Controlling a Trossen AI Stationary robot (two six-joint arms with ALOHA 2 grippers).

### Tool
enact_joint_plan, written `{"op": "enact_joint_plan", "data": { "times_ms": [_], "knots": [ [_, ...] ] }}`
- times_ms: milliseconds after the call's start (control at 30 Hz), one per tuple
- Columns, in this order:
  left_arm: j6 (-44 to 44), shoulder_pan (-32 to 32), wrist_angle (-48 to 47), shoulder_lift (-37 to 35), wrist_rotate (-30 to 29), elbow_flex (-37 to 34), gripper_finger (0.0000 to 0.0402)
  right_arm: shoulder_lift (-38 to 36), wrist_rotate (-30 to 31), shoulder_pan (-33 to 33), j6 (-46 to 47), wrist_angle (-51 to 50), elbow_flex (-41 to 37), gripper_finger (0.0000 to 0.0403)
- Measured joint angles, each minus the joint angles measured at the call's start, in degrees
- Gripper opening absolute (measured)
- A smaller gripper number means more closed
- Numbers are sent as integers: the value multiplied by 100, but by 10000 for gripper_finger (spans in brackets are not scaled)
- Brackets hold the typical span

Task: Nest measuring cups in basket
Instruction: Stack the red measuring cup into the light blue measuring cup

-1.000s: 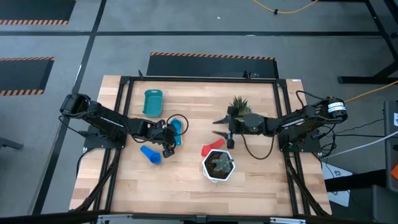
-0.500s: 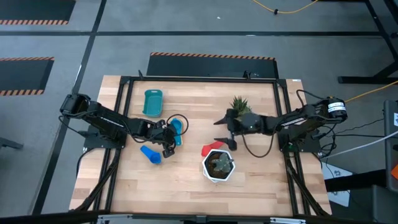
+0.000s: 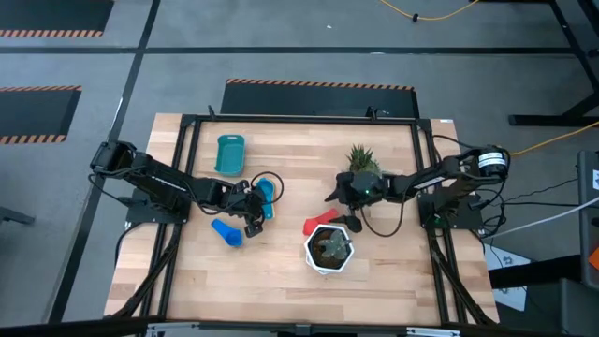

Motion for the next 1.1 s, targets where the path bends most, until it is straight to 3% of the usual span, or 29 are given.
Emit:
{"op": "enact_joint_plan", "data": {
  "times_ms": [233, 633, 867, 1100],
  "knots": [
    [0, 0, 1, 0, 0, 0, 82, 0, 4, 0, -592, -11, 0, 365],
    [2, 2, 1, 0, 0, 0, 82, 0, 1, 102, -594, -83, 0, 365],
    [2, 0, 1, 0, 0, 0, 82, 0, 10, 192, -1265, -484, -2, 365],
    [2, 0, 1, 0, 0, 0, 82, 53, 649, 186, -1570, -477, -2, 365]
  ]
}}
